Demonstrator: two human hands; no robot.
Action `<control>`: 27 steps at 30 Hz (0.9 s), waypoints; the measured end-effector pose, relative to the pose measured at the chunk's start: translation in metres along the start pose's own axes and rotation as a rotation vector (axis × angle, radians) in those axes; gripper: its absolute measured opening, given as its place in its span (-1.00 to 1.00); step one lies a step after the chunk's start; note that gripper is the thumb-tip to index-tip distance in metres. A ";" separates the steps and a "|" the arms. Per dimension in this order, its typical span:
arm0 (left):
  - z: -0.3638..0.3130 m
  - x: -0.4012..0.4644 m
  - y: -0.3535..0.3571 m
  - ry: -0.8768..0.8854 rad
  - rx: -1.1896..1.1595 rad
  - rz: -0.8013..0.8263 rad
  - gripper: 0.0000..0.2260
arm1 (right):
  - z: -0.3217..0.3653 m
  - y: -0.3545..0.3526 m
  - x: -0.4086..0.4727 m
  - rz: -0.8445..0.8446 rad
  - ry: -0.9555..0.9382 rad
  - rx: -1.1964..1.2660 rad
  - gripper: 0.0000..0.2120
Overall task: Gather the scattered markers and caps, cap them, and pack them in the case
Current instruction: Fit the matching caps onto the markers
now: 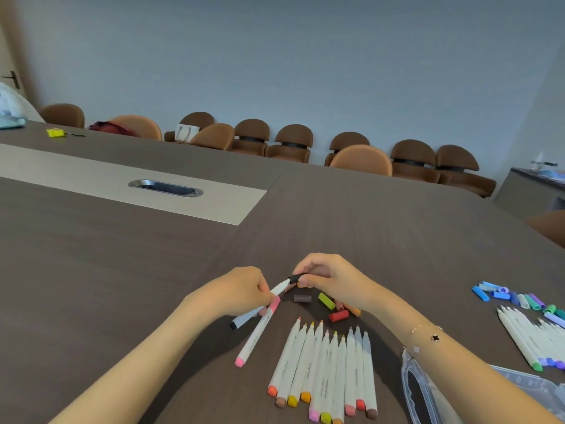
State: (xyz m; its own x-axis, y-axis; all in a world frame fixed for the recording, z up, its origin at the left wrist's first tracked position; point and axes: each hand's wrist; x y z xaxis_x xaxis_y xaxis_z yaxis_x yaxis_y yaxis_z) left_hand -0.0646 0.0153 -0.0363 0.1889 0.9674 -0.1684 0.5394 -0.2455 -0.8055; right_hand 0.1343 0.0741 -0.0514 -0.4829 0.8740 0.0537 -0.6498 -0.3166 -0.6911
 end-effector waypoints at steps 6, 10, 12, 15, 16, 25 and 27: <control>-0.009 -0.001 0.004 0.087 -0.071 -0.001 -0.74 | 0.004 -0.006 -0.007 0.036 0.006 0.108 -0.86; -0.018 -0.001 0.008 0.104 -0.136 -0.011 -0.80 | 0.003 -0.015 -0.009 0.051 0.006 0.167 -0.86; -0.020 -0.002 0.010 0.095 -0.138 0.002 -0.79 | 0.002 -0.014 -0.009 0.067 0.003 0.182 -0.86; -0.024 -0.004 0.017 0.061 -0.092 -0.013 -0.79 | -0.002 -0.016 -0.007 0.076 0.021 0.140 -0.86; -0.025 -0.005 0.019 0.043 -0.031 -0.013 -0.78 | -0.002 -0.018 -0.007 0.071 0.022 0.103 -0.84; -0.017 -0.006 0.029 -0.029 0.244 -0.017 -0.88 | -0.023 -0.038 -0.023 -0.032 0.140 -0.225 -0.86; -0.019 -0.007 0.032 -0.013 0.220 0.035 -0.88 | -0.027 -0.042 -0.029 -0.039 0.150 -0.280 -0.86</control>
State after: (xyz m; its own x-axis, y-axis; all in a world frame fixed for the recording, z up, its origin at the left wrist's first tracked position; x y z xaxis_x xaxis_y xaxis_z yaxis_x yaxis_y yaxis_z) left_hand -0.0333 0.0000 -0.0498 0.1931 0.9596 -0.2047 0.3406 -0.2612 -0.9032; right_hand 0.1908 0.0723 -0.0434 -0.3553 0.9347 -0.0089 -0.4693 -0.1866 -0.8631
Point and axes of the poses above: each hand's wrist, its own x-axis towards the middle knuckle, its own y-axis out of the palm, z = x × y, and after that the axes turned 5 degrees about y, right-handed
